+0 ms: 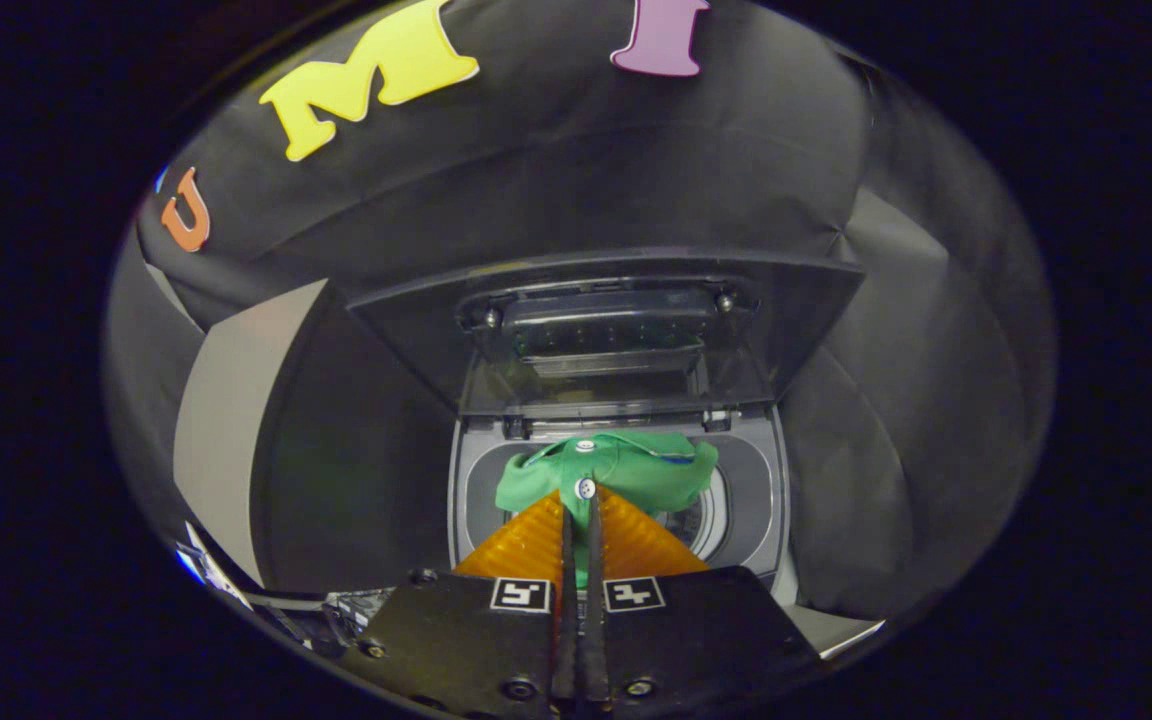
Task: Put the clothes into the washing machine and then close the washing machine lid.
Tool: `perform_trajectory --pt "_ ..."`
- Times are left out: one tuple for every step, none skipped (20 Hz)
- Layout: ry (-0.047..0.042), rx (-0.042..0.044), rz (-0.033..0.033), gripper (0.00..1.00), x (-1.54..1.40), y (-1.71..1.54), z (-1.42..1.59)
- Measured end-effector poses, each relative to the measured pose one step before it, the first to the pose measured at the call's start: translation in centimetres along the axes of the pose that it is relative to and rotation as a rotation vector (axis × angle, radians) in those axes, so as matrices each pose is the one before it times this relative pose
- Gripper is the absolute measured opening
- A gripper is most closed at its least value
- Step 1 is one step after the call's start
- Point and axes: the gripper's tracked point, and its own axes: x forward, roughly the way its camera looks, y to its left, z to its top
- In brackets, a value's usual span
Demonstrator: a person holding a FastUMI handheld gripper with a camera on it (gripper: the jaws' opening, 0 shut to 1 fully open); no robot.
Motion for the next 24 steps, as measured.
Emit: perform_trajectory --pt "0.00383 -0.00071 -0.00650 0.07 0.551 -0.074 -0.164" --pt "0.00420 0.00049 -0.00512 0.07 0.453 -0.166 -0.147" --pt "0.00653 0.00230 -0.00481 0.07 0.356 -0.261 -0.239" --pt "0.00802 0.00283 -0.00214 0.07 0.456 -0.031 -0.172" --pt "0.00973 0.00181 -0.00278 0.07 0.451 -0.147 -0.321" --pt "0.00628 0.00162 -0.00210 0.07 0.466 -0.056 -0.274" --pt "0.00432 0.00057 -0.00585 0.07 0.560 -0.191 -0.208" --pt "0.00077 0.00270 -0.00966 0.07 0.496 -0.240 -0.047" --pt "-0.00126 0.00754 -0.00662 0.08 0.597 -0.165 -0.122" --pt "0.00250 0.01097 -0.00312 0.08 0.521 -0.089 -0.065" --pt "0.00439 0.01066 0.01200 0.09 0.336 0.152 -0.292" --pt "-0.00770 0.00607 0.02243 0.10 0.234 0.501 0.117" --pt "-0.00940 -0.00727 0.00380 0.11 0.095 -0.130 0.207" --pt "-0.01074 -0.01498 -0.00248 0.10 -0.013 -0.019 0.334" --pt "-0.00803 -0.01605 -0.00009 0.11 -0.234 0.175 0.193" --pt "-0.00687 -0.00991 0.01495 0.13 -0.297 0.487 0.351" --pt "-0.00162 -0.00595 0.02011 0.23 -0.561 0.555 0.160" --pt "-0.00314 0.00211 0.01439 0.30 -0.438 0.424 0.282" --pt "-0.00885 -0.00330 0.00648 0.43 -0.411 0.193 0.294" --pt "-0.01137 -0.00674 -0.00015 0.49 -0.445 0.293 0.483" --pt "-0.01455 -0.00895 -0.00285 0.57 -0.429 0.174 0.325" --pt "-0.01565 -0.01323 -0.00248 0.65 -0.547 0.192 0.535" --pt "-0.02099 -0.01426 -0.00270 0.69 -0.563 0.145 0.528" --pt "-0.02665 -0.01102 -0.00032 0.73 -0.295 0.154 0.702"
